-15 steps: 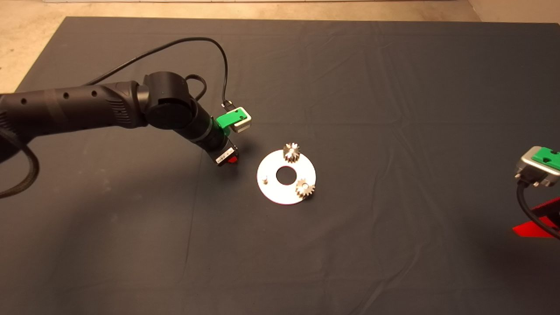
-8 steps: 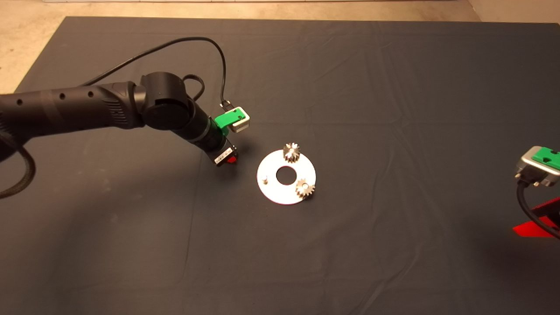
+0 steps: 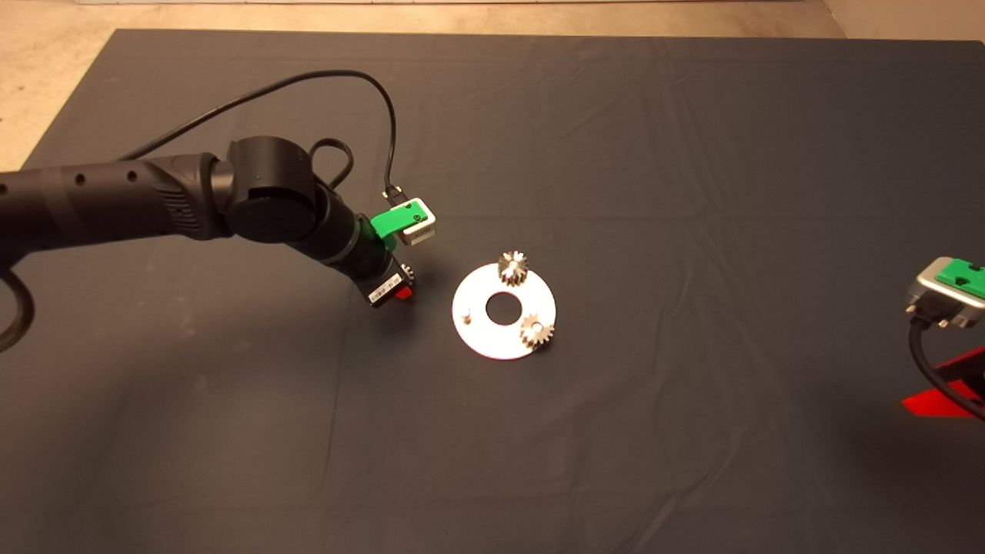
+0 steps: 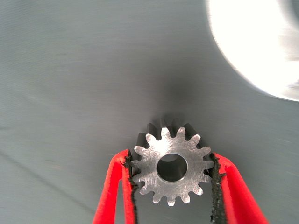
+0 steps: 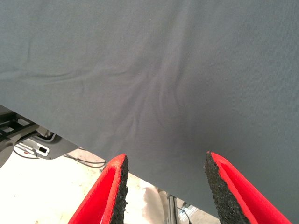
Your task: Install three planetary gears onto the carrier pins
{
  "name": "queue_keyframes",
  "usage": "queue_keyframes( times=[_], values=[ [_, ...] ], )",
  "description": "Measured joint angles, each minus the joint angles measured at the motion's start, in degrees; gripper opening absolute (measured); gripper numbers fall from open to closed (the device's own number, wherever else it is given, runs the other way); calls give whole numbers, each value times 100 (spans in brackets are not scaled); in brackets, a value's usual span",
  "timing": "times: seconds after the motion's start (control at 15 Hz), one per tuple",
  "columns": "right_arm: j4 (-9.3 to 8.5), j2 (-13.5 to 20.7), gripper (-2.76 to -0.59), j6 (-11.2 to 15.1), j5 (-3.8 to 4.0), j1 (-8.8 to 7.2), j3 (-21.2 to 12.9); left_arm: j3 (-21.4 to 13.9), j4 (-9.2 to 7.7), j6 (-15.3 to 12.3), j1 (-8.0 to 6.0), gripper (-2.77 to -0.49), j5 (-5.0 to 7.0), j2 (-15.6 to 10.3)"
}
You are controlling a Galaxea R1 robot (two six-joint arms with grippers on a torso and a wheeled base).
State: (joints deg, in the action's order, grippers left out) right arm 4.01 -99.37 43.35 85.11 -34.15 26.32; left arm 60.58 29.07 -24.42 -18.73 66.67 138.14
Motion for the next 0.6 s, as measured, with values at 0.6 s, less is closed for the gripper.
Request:
queue_keyframes(
  times=[0.6],
  values=[
    [0, 0, -217, 0, 0, 0, 0, -819, -13, -124, -362, -267, 474, -100]
  ],
)
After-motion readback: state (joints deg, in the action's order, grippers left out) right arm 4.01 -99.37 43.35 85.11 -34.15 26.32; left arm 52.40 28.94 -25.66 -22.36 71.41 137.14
